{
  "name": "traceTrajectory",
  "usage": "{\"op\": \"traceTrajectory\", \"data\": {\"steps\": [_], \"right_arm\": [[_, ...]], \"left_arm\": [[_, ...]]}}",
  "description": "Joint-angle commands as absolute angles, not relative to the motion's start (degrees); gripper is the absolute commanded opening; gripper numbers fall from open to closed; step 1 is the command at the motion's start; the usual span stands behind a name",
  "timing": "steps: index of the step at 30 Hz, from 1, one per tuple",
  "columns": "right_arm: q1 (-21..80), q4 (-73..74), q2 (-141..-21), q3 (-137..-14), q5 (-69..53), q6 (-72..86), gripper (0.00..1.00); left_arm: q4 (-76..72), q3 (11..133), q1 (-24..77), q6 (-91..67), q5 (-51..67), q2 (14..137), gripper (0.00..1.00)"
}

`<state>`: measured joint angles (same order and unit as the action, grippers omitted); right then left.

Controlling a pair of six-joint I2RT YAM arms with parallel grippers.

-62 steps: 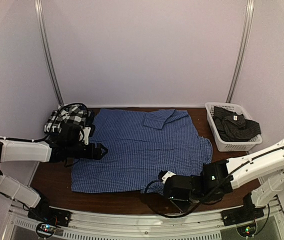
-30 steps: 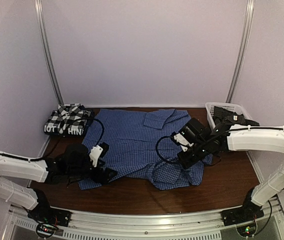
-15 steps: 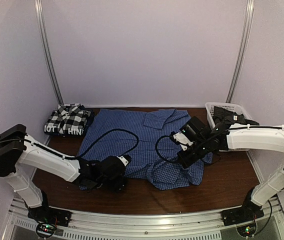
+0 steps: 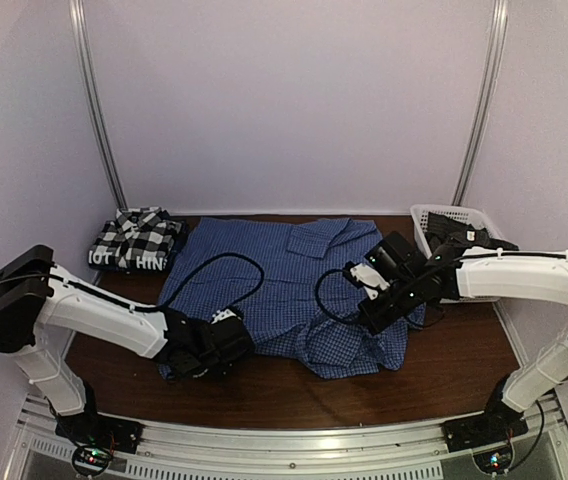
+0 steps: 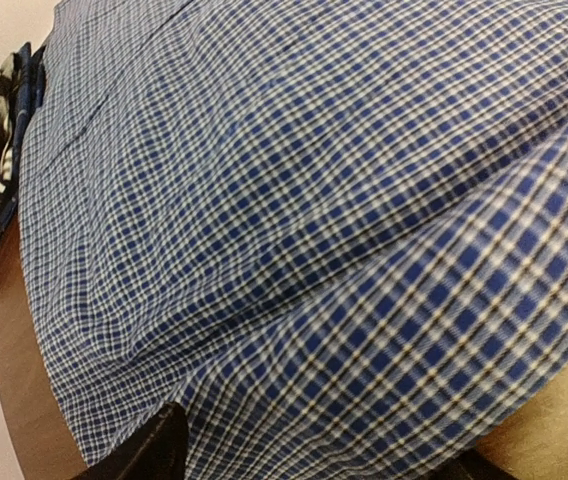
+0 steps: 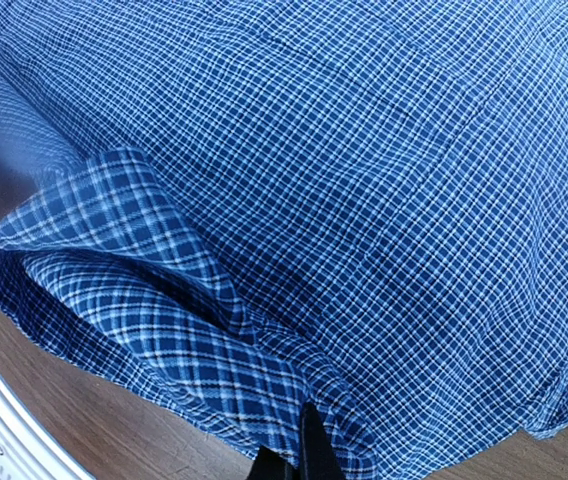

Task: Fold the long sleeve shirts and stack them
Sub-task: Pick up the shirt from the center of the board.

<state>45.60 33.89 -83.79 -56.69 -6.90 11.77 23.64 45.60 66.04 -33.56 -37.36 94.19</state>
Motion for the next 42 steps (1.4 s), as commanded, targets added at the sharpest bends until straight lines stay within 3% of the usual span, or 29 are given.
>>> {"op": "traceTrajectory", "data": {"steps": [1, 15, 24, 34, 42], "right_arm": [[44.83, 33.02, -82.16, -56.03, -7.42, 10.56, 0.00], [44.60, 33.06, -82.62, -56.42, -7.91, 10.33, 0.00], [44.55, 33.73, -82.54, -57.36, -7.74, 10.28, 0.00], [44.41, 34.71, -82.58, -58.77, -6.74, 10.11, 0.00], [43.77, 35.71, -84.12, -60.99, -6.80, 9.43, 0.00]], "left_arm": [[29.49, 46.68, 66.12, -39.32, -40.73, 95.35, 0.74], [35.39, 47.78, 66.07, -43.94, -39.15, 95.79, 0.44], [39.34, 48.82, 66.09, -44.17, -37.44, 93.68, 0.11], [47.05, 54.11, 63.41, -42.83, -43.97, 91.89, 0.00], [46.89, 57.73, 56.49, -33.36, -43.35, 91.67, 0.00]]}}
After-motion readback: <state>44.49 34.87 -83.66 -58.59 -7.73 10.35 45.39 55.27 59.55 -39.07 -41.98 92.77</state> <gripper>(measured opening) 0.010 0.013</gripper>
